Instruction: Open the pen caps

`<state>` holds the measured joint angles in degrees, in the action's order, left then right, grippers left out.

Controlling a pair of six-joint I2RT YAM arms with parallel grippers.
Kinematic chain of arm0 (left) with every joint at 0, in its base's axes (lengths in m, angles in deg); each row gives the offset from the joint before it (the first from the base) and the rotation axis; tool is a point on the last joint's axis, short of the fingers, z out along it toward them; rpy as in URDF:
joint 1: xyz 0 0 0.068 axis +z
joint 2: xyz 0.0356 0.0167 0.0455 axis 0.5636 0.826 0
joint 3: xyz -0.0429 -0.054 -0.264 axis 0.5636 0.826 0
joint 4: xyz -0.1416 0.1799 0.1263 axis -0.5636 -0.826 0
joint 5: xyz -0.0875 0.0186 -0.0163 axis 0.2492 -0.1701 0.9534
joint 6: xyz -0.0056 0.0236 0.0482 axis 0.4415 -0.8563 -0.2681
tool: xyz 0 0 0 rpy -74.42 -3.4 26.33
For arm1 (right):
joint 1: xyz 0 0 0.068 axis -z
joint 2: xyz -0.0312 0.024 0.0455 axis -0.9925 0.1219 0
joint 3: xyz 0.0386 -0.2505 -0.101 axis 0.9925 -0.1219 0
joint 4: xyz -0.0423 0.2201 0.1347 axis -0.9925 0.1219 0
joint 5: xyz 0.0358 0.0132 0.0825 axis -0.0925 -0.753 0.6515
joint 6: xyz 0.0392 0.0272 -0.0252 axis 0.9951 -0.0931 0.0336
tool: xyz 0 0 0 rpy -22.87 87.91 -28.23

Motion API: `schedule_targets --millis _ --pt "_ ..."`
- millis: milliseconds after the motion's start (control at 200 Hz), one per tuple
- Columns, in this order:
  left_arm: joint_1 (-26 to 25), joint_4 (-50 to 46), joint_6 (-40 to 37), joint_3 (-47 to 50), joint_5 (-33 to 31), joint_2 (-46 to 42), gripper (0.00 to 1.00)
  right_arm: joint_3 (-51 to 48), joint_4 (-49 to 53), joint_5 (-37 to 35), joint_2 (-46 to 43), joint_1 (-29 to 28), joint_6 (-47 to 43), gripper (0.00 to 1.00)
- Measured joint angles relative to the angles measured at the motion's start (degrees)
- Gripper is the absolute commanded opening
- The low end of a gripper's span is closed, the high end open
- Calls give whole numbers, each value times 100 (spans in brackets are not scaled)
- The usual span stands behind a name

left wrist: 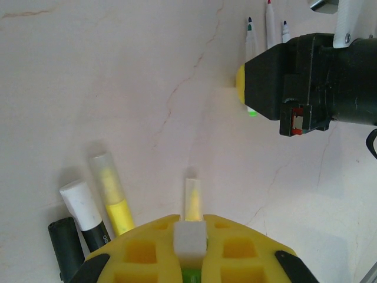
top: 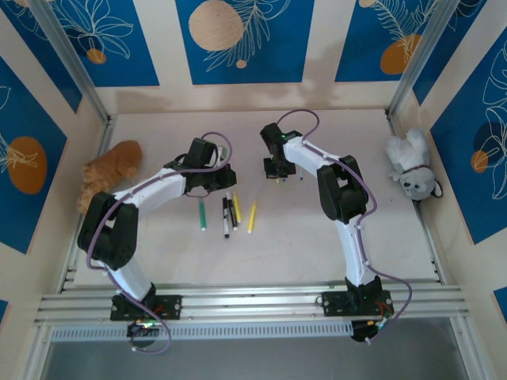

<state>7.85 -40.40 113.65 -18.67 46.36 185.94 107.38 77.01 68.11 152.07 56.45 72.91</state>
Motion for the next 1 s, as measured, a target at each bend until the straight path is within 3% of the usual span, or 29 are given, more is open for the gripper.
schedule_targets --millis 405,781,1001 --pt "0 -2 0 7 0 -2 0 0 105 -83 0 33 26 21" --pt "22 -13 -7 20 -7 -20 0 0 129 -162 -37 4 131 21" --pt "164 -323 -229 -306 -282 94 0 -313 98 -24 -1121 -249 177 22"
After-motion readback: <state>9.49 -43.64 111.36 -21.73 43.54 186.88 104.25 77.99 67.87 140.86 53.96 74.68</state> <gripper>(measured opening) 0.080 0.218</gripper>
